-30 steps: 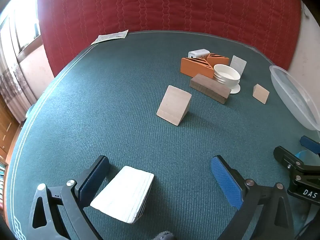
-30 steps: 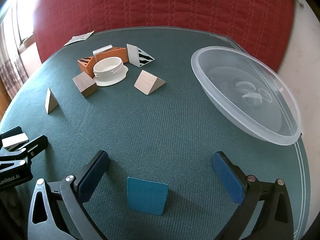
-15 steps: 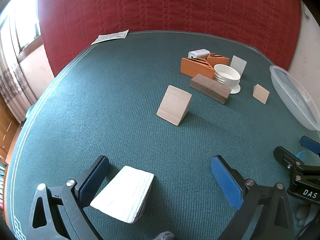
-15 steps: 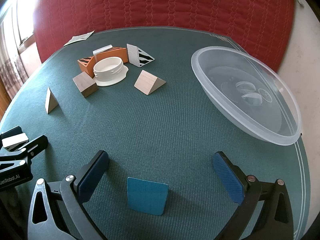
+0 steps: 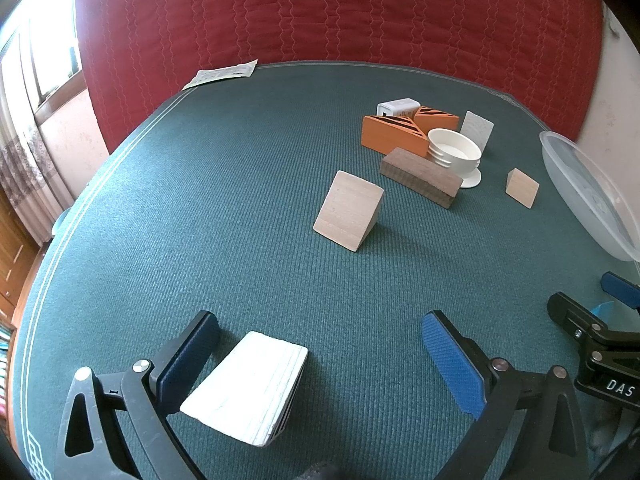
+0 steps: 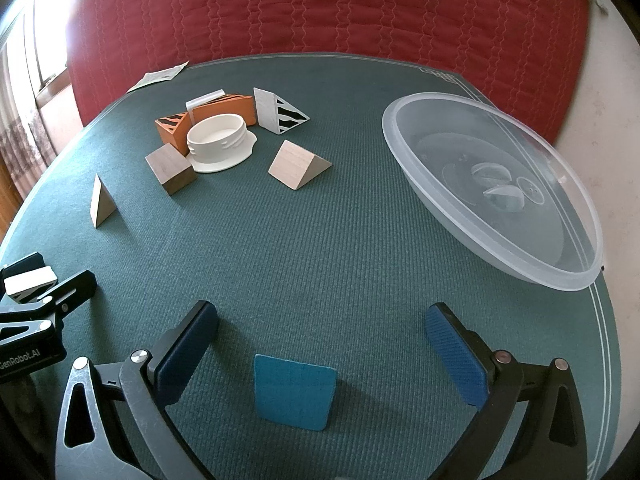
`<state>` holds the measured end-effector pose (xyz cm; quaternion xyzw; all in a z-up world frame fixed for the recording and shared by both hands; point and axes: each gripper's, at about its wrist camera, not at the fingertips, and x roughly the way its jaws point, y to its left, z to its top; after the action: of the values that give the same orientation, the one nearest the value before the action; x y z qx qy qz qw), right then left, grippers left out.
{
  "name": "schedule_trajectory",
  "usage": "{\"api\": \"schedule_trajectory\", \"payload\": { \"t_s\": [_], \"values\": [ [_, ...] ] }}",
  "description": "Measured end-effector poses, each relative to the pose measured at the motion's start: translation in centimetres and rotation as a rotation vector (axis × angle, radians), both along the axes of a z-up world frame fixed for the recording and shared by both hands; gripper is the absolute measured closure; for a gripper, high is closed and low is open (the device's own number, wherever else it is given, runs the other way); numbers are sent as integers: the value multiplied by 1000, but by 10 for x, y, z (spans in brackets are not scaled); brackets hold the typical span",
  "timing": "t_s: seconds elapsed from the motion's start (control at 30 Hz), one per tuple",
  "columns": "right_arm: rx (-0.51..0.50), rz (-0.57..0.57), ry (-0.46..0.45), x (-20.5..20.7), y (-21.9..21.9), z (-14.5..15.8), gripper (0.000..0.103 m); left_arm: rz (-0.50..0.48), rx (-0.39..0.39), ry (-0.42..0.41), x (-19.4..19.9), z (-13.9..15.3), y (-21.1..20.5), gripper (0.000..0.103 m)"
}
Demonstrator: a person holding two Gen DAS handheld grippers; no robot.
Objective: Organize rigid objects
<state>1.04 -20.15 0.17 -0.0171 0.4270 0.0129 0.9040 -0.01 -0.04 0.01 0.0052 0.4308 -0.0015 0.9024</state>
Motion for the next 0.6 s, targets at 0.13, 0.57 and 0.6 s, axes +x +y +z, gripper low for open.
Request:
{"api": "schedule_trajectory", "payload": {
  "t_s": [0.13, 0.57, 0.6],
  "values": [
    [0, 0, 1, 0, 0, 0, 0, 7, 0, -1, 0, 0, -1, 0],
    [3, 4, 5, 0, -2, 1, 0, 22, 2, -4, 5, -1, -1, 0],
    [4, 4, 4, 1, -2, 1, 0, 22, 2, -4, 5, -1, -1, 0]
  ]
}}
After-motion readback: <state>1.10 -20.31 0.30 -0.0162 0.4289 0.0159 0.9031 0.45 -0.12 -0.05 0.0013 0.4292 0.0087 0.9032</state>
